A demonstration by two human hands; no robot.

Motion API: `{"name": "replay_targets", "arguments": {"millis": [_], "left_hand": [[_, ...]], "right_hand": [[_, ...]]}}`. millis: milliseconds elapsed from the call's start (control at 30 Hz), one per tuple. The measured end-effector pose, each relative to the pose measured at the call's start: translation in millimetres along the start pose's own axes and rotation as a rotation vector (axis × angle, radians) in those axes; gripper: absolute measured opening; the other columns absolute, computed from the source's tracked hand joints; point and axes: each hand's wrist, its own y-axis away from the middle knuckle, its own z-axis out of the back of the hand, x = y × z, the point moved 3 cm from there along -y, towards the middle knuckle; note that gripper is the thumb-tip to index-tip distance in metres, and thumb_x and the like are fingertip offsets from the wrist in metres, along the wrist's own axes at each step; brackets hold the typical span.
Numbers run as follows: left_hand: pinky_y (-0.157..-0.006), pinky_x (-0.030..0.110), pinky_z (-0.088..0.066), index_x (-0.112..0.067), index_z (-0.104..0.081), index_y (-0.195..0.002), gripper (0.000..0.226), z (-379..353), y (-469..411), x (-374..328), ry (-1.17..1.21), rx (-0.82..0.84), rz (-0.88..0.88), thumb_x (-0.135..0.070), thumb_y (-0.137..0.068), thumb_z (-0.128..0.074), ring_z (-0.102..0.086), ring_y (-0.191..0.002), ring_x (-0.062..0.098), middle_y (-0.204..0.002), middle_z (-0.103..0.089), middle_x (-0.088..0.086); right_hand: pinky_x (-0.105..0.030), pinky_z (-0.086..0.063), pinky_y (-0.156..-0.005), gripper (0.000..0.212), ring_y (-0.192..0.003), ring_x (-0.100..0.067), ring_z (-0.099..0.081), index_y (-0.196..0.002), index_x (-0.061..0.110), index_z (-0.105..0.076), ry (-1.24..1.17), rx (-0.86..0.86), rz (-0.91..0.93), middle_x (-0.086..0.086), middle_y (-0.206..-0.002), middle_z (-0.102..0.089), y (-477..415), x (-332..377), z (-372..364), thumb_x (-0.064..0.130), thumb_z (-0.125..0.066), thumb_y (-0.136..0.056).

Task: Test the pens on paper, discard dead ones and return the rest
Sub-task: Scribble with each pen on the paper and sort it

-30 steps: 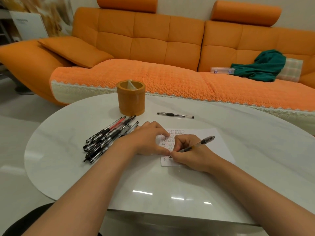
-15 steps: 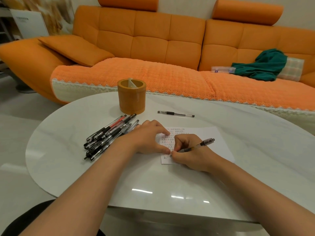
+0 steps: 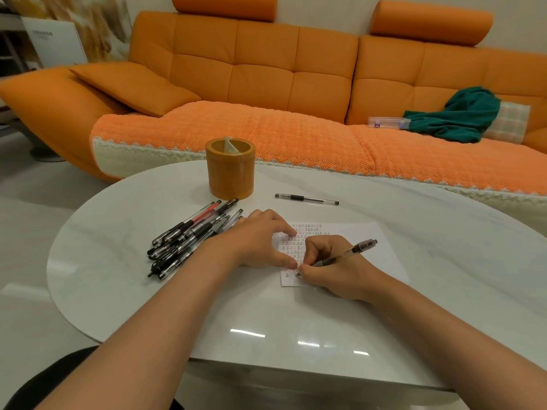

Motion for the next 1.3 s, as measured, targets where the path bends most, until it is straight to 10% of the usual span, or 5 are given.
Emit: {"name": "replay_targets", "arguments": {"millis": [1300], "left_hand": [[-0.111,0.037,-0.029,-0.045,-0.047,-0.140,0.073,-1,-3,2,0.021,0.007,0.002,-0.063,-0.075,-0.075,-0.024,-0.138,0.010,-0.146,-0.034,-0.015]], "right_hand": [[-0.026,-0.039,-0.046,0.015,-0.049,-0.021,-0.047,-0.075,0.008,-0.058,-0.216,-0.063,-0.139,-0.012,-0.057,-0.057,3,5,10,-0.003,-0.061,-0.085]]}}
